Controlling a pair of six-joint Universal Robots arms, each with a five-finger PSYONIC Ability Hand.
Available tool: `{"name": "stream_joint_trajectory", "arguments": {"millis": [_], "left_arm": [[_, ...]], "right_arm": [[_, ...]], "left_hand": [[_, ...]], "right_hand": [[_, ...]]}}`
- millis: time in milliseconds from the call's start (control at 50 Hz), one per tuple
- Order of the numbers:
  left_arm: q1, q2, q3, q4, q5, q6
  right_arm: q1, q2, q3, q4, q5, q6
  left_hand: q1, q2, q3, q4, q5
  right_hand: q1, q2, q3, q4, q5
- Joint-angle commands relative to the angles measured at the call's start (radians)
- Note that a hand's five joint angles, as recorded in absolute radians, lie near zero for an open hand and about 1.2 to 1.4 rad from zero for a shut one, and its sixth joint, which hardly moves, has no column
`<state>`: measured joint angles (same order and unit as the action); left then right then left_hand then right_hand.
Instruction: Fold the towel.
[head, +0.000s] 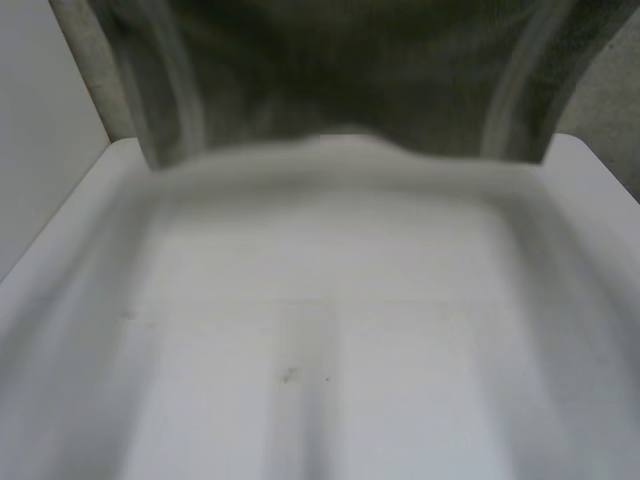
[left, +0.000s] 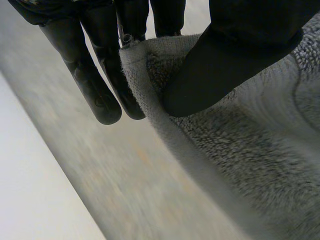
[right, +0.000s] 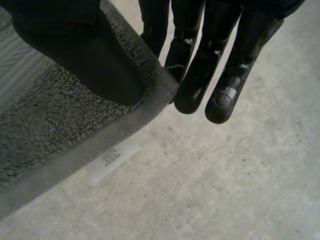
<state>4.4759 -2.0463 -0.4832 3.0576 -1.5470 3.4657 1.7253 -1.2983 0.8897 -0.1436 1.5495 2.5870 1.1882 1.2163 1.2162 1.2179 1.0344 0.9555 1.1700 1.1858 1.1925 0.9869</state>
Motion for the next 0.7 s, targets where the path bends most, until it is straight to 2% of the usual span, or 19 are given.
{"name": "stream_joint_trajectory", "arguments": {"millis": [20,100,120,160,180,260,340,380,440,480,500,540,600,640,660,700], "left_arm": [[0.043,0.055,-0.229,0.061,0.03,-0.093],[0.068,0.055,-0.455,0.076,0.039,-0.093],[0.068,0.055,-0.456,0.076,0.039,-0.093],[0.083,0.051,-0.598,0.096,0.059,-0.093],[0.083,0.051,-0.598,0.096,0.059,-0.093],[0.092,0.046,-0.812,0.17,0.12,-0.088],[0.092,0.046,-0.939,0.228,0.16,-0.076],[0.089,0.049,-0.991,0.253,0.177,-0.059],[0.089,0.055,-1.085,0.276,0.206,0.004],[0.089,0.061,-1.152,0.265,0.219,0.1],[0.089,0.061,-1.152,0.265,0.219,0.101],[0.109,0.116,-1.208,0.207,0.214,0.192],[0.14,0.163,-1.238,0.144,0.214,0.234],[0.21,0.256,-1.284,-0.033,0.214,0.294],[0.21,0.256,-1.284,-0.034,0.214,0.294],[0.264,0.374,-1.318,-0.252,0.225,0.338]], "right_arm": [[0.0,-0.019,0.152,0.01,-0.008,-0.002],[-0.001,-0.009,0.273,0.05,-0.057,-0.005],[-0.001,-0.009,0.273,0.05,-0.057,-0.005],[-0.003,0.02,0.362,0.061,-0.11,-0.005],[-0.003,0.02,0.362,0.061,-0.111,-0.005],[-0.006,0.077,0.5,0.067,-0.186,-0.022],[-0.006,0.12,0.569,0.07,-0.195,-0.064],[-0.006,0.14,0.63,0.084,-0.194,-0.144],[-0.006,0.139,0.652,0.099,-0.19,-0.189],[-0.009,0.126,0.682,0.162,-0.184,-0.273],[-0.009,0.126,0.683,0.162,-0.184,-0.274],[-0.024,0.097,0.687,0.281,-0.183,-0.323],[-0.047,0.068,0.689,0.366,-0.18,-0.335],[-0.117,-0.01,0.699,0.59,-0.167,-0.378],[-0.118,-0.01,0.699,0.591,-0.167,-0.378],[-0.206,-0.097,0.722,0.807,-0.19,-0.441]], "left_hand": [[0.208,0.18,0.18,0.178,0.187],[0.208,0.18,0.18,0.178,0.187],[0.208,0.18,0.18,0.178,0.187],[0.208,0.18,0.18,0.178,0.187],[0.208,0.18,0.18,0.178,0.187],[0.208,0.18,0.18,0.178,0.187],[0.208,0.18,0.18,0.178,0.187],[0.208,0.18,0.18,0.178,0.187],[0.208,0.18,0.18,0.178,0.187],[0.208,0.18,0.18,0.178,0.187],[0.208,0.18,0.18,0.178,0.187],[0.208,0.18,0.18,0.178,0.187],[0.208,0.18,0.18,0.178,0.187],[0.208,0.18,0.18,0.178,0.187],[0.208,0.18,0.18,0.178,0.187],[0.208,0.18,0.18,0.178,0.187]], "right_hand": [[0.441,0.226,0.21,0.204,0.235],[0.441,0.226,0.21,0.204,0.235],[0.441,0.226,0.21,0.204,0.235],[0.441,0.226,0.21,0.204,0.235],[0.441,0.226,0.21,0.204,0.235],[0.441,0.226,0.21,0.204,0.235],[0.441,0.226,0.21,0.204,0.235],[0.441,0.226,0.21,0.204,0.235],[0.441,0.226,0.21,0.204,0.235],[0.441,0.226,0.21,0.204,0.235],[0.441,0.226,0.21,0.204,0.235],[0.441,0.226,0.21,0.204,0.235],[0.441,0.226,0.21,0.204,0.235],[0.441,0.226,0.21,0.204,0.235],[0.441,0.226,0.21,0.204,0.235],[0.441,0.226,0.21,0.204,0.235]]}}
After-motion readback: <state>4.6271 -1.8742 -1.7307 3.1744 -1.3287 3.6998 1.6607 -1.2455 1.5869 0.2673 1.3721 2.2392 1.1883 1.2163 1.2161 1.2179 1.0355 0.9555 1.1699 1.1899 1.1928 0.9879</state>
